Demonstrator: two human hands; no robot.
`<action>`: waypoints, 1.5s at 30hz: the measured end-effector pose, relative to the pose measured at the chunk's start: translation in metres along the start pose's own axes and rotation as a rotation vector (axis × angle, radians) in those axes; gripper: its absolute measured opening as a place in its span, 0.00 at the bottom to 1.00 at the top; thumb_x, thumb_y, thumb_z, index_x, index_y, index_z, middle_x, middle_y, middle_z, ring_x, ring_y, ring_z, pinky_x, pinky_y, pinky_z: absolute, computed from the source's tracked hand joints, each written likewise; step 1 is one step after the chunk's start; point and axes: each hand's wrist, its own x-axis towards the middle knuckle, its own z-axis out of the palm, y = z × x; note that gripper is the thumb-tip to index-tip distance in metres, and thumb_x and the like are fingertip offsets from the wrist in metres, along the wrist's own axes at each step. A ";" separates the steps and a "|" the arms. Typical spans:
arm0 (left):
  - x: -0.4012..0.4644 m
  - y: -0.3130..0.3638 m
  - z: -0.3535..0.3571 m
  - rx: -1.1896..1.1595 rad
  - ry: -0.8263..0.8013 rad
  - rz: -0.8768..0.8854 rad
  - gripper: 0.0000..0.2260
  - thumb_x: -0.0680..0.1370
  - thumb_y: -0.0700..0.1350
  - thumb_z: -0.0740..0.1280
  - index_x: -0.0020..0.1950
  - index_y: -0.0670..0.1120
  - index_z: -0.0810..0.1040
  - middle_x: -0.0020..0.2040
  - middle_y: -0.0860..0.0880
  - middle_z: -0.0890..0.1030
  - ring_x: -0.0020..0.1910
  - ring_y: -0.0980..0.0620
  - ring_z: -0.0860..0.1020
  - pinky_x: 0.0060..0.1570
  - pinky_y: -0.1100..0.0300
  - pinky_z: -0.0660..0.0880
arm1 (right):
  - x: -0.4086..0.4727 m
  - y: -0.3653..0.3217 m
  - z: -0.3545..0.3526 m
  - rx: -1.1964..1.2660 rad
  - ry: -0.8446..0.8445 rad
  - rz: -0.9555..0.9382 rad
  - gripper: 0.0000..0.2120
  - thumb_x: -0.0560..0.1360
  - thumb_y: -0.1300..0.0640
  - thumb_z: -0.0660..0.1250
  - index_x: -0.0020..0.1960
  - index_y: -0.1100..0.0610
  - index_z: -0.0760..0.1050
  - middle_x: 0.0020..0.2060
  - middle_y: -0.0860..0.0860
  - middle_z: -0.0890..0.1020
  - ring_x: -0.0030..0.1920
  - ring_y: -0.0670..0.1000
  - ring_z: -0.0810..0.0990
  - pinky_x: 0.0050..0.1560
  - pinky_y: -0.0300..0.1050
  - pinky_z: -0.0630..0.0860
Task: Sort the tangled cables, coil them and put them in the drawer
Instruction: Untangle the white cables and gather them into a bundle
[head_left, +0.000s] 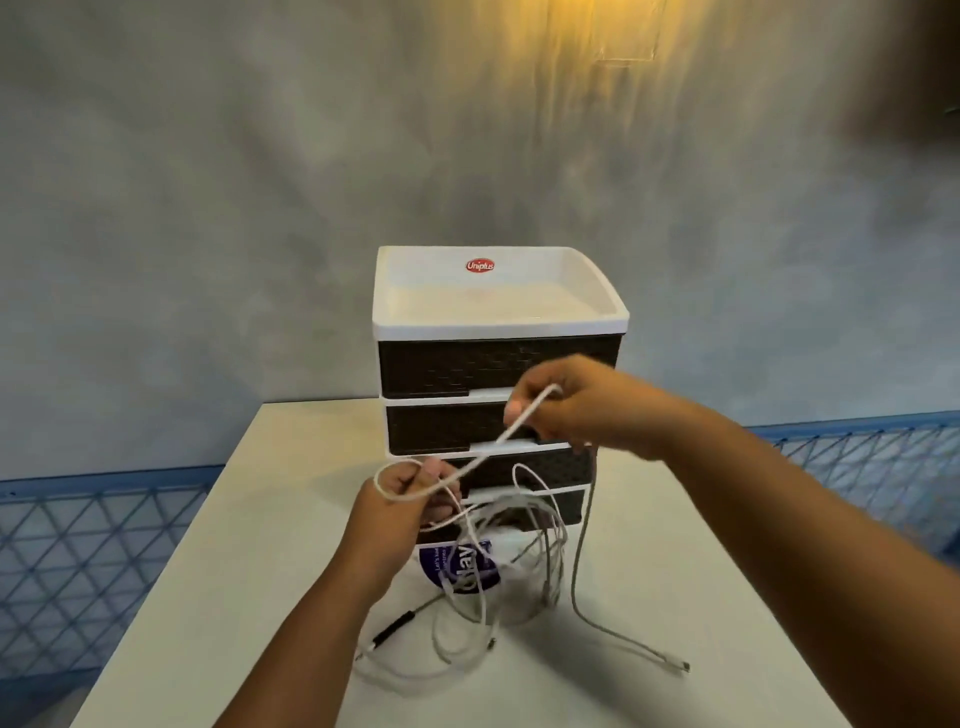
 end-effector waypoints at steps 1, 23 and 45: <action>0.001 0.003 0.003 -0.054 0.007 0.031 0.12 0.82 0.44 0.63 0.47 0.41 0.83 0.41 0.43 0.85 0.42 0.46 0.84 0.44 0.59 0.81 | 0.002 0.007 0.012 -0.060 -0.055 0.010 0.03 0.78 0.54 0.68 0.48 0.50 0.81 0.35 0.47 0.80 0.34 0.49 0.77 0.35 0.41 0.76; -0.010 0.021 -0.001 -0.297 0.299 0.198 0.12 0.83 0.48 0.59 0.54 0.47 0.82 0.43 0.48 0.84 0.46 0.53 0.84 0.41 0.63 0.80 | -0.002 0.025 0.109 -0.366 0.189 -0.298 0.19 0.79 0.54 0.66 0.67 0.41 0.71 0.55 0.45 0.78 0.51 0.47 0.78 0.47 0.42 0.77; -0.003 0.072 -0.009 -0.122 0.213 0.316 0.14 0.84 0.48 0.58 0.51 0.43 0.80 0.34 0.46 0.76 0.31 0.52 0.80 0.36 0.58 0.81 | 0.004 0.034 0.122 -0.083 0.057 0.007 0.10 0.81 0.53 0.63 0.59 0.45 0.80 0.54 0.47 0.75 0.53 0.46 0.77 0.53 0.41 0.75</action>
